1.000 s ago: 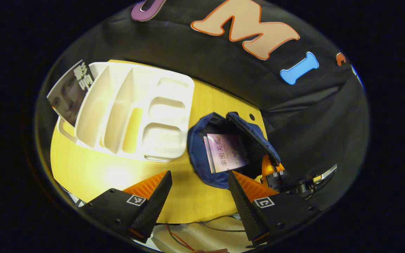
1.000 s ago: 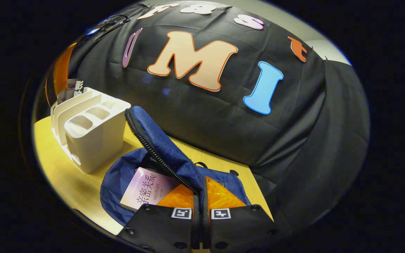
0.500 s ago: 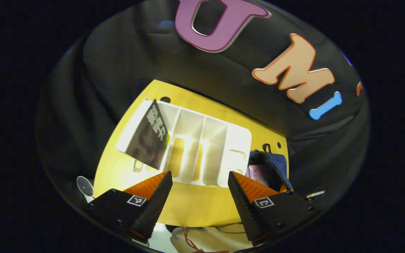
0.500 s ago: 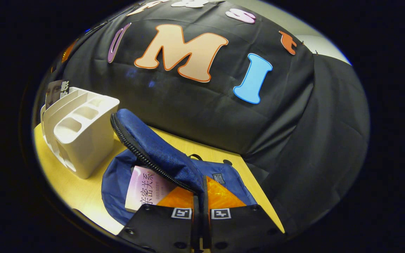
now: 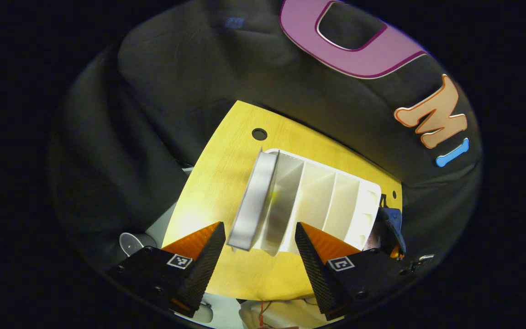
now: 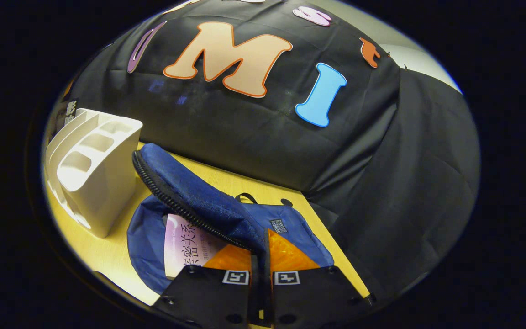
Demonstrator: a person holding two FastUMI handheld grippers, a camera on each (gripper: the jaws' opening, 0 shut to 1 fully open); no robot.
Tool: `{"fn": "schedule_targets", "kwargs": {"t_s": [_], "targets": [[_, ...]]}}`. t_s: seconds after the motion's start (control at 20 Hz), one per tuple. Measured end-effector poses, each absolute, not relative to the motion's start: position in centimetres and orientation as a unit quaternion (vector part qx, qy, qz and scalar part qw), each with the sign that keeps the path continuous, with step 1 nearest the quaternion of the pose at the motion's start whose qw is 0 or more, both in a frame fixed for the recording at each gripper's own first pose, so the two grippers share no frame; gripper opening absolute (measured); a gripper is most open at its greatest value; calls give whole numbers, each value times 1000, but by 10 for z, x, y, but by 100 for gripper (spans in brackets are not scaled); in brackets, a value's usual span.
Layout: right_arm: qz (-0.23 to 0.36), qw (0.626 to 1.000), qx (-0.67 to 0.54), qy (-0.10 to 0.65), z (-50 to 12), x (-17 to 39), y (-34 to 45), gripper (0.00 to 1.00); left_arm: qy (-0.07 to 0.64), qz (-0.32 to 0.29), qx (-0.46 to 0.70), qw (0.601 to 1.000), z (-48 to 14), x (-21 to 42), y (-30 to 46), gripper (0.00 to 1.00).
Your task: Open the schoolbag, grab two books from the bookshelf and put them into the schoolbag.
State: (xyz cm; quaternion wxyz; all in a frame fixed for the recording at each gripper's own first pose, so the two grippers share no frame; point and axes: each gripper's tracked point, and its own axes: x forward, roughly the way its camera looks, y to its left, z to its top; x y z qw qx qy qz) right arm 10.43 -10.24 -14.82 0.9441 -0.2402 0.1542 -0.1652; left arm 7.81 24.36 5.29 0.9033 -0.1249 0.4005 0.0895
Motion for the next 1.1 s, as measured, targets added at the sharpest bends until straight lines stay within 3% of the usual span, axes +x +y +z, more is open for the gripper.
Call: {"fn": "schedule_targets", "kwargs": {"t_s": [0.25, 0.65, 0.75, 0.8, 1.0, 1.1], "targets": [[-181, 936, -253, 164, -151, 103, -99, 4, 426, 63, -140, 892, 37, 94, 246, 89], [-193, 932, -255, 169, -153, 97, -94, 6, 463, 48, -100, 879, 15, 123, 234, 71], [-193, 932, -254, 170, -155, 96, -94, 6, 471, 45, -89, 877, 9, 130, 229, 62], [-193, 932, -254, 170, -155, 97, -95, 8, 475, 42, -84, 875, 5, 133, 224, 65], [-194, 932, -254, 169, -155, 96, -94, 6, 503, 42, -58, 861, -12, 140, 217, 47], [-195, 933, -251, 167, -155, 95, -94, 4, 510, 46, -37, 858, -21, 144, 219, 47]]}}
